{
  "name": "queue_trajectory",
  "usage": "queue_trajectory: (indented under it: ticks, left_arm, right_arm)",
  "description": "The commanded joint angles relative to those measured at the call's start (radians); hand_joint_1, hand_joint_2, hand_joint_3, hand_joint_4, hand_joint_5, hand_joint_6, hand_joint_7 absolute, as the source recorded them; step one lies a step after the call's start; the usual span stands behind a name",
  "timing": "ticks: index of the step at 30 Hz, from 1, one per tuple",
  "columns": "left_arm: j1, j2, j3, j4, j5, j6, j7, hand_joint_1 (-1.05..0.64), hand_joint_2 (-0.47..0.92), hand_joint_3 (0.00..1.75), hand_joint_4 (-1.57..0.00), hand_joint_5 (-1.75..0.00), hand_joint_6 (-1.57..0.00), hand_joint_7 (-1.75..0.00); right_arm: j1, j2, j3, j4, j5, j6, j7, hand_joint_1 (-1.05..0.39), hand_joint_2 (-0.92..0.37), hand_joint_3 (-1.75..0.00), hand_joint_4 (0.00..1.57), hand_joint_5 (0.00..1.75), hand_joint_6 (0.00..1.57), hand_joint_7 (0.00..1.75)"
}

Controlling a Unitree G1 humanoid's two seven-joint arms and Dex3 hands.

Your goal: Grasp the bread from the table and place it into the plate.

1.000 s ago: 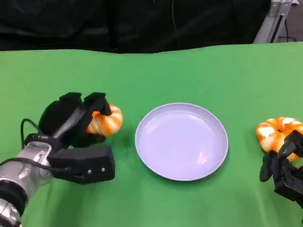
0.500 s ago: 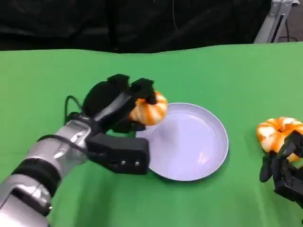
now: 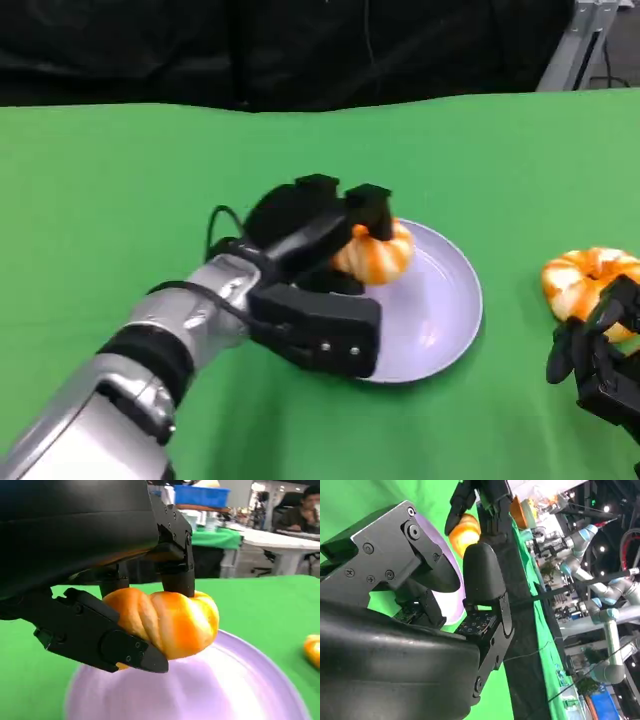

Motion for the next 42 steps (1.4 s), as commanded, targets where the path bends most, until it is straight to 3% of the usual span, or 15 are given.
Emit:
queue_trajectory:
  ticks: [1,2,3,7,9,13,16,22,24,25,26,28,29,34,42]
  left_arm:
    - [-0.035,-0.014,-0.017,0.020,0.010,0.012,-0.016,-0.08,0.92,0.14,-0.63,-1.68,-0.75,-1.14]
    - [-0.037,-0.019,-0.020,0.022,0.009,0.013,-0.023,-0.10,0.92,0.10,-0.66,-1.52,-0.82,-0.86]
    - [-0.039,-0.021,-0.022,0.024,0.008,0.014,-0.027,-0.11,0.92,0.09,-0.68,-1.45,-0.87,-0.72]
    - [-0.039,-0.028,-0.031,0.031,0.010,0.009,-0.034,-0.14,0.92,0.20,-0.79,-1.16,-1.01,-0.37]
    - [-0.036,-0.030,-0.039,0.035,0.017,0.009,-0.017,-0.13,0.92,0.24,-0.80,-1.15,-1.04,-0.36]
    - [-0.034,-0.033,-0.041,0.040,0.014,0.011,-0.022,-0.09,0.92,0.28,-0.68,-1.44,-0.80,-1.06]
    - [-0.033,-0.031,-0.041,0.042,0.015,0.012,-0.020,-0.11,0.92,0.29,-0.64,-1.53,-0.74,-1.14]
    - [-0.032,-0.029,-0.042,0.043,0.017,0.016,-0.016,-0.12,0.92,0.22,-0.69,-1.39,-0.83,-0.86]
    - [-0.027,-0.018,-0.060,0.035,0.042,0.015,0.028,-0.20,0.92,0.22,-0.70,-1.24,-0.87,-0.71]
    - [-0.023,-0.014,-0.060,0.033,0.041,0.011,0.033,-0.31,0.92,0.25,-0.72,-1.00,-0.89,-0.51]
    - [-0.020,-0.011,-0.058,0.033,0.039,0.008,0.036,-0.58,0.92,0.32,-0.65,-0.53,-0.79,-0.23]
    - [-0.015,-0.012,-0.047,0.034,0.026,0.002,0.030,-0.85,0.92,0.40,-0.55,-0.14,-0.65,-0.05]
    - [-0.013,-0.011,-0.038,0.032,0.015,-0.001,0.018,-0.92,0.92,0.42,-0.47,-0.08,-0.58,-0.02]
    - [-0.025,0.000,-0.047,0.017,0.024,0.020,-0.016,-1.04,0.92,0.58,-0.07,0.00,-0.23,0.00]
    - [-0.023,0.029,-0.057,-0.008,0.030,0.012,-0.003,-1.05,0.92,0.59,-0.15,-0.05,-0.23,-0.02]
  right_arm:
    - [0.005,-0.003,-0.004,-0.005,0.004,-0.012,0.001,-0.02,-0.40,-1.47,0.91,1.75,0.78,1.67]
    - [0.005,-0.003,-0.004,-0.004,0.004,-0.012,0.001,-0.02,-0.40,-1.47,0.92,1.75,0.78,1.67]
    - [0.005,-0.002,-0.004,-0.005,0.004,-0.012,-0.001,-0.02,-0.40,-1.47,0.92,1.75,0.79,1.67]
    - [0.009,0.002,0.002,-0.016,-0.009,-0.015,-0.014,-0.02,-0.40,-1.47,0.92,1.75,0.79,1.68]
    - [0.010,0.004,0.001,-0.018,-0.009,-0.015,-0.013,-0.02,-0.40,-1.48,0.92,1.75,0.79,1.68]
    - [0.011,0.006,0.000,-0.022,-0.009,-0.009,-0.018,-0.02,-0.39,-1.48,0.92,1.75,0.79,1.69]
    - [0.011,0.005,0.001,-0.026,-0.010,-0.008,-0.018,-0.02,-0.39,-1.49,0.92,1.75,0.79,1.69]
    - [0.011,0.004,-0.001,-0.025,-0.005,-0.005,-0.015,-0.01,-0.39,-1.49,0.92,1.75,0.79,1.69]
    - [0.011,0.004,-0.002,-0.022,-0.004,-0.009,-0.011,-0.01,-0.39,-1.49,0.93,1.75,0.79,1.68]
    - [0.011,0.003,-0.002,-0.020,-0.003,-0.010,-0.008,-0.02,-0.39,-1.49,0.93,1.75,0.78,1.68]
    - [0.011,0.002,-0.002,-0.020,-0.004,-0.009,-0.008,-0.02,-0.38,-1.48,0.93,1.75,0.79,1.68]
    - [0.012,0.001,-0.002,-0.021,-0.007,-0.008,-0.011,-0.03,-0.38,-1.48,0.93,1.75,0.79,1.68]
    - [0.011,0.000,-0.002,-0.021,-0.007,-0.008,-0.011,-0.03,-0.38,-1.48,0.92,1.75,0.79,1.67]
    - [0.010,0.001,-0.003,-0.022,-0.002,-0.002,-0.012,-0.04,-0.40,-1.45,0.92,1.75,0.79,1.67]
    - [0.009,0.000,-0.004,-0.017,-0.007,-0.009,-0.012,-0.03,-0.41,-1.44,0.92,1.75,0.79,1.67]
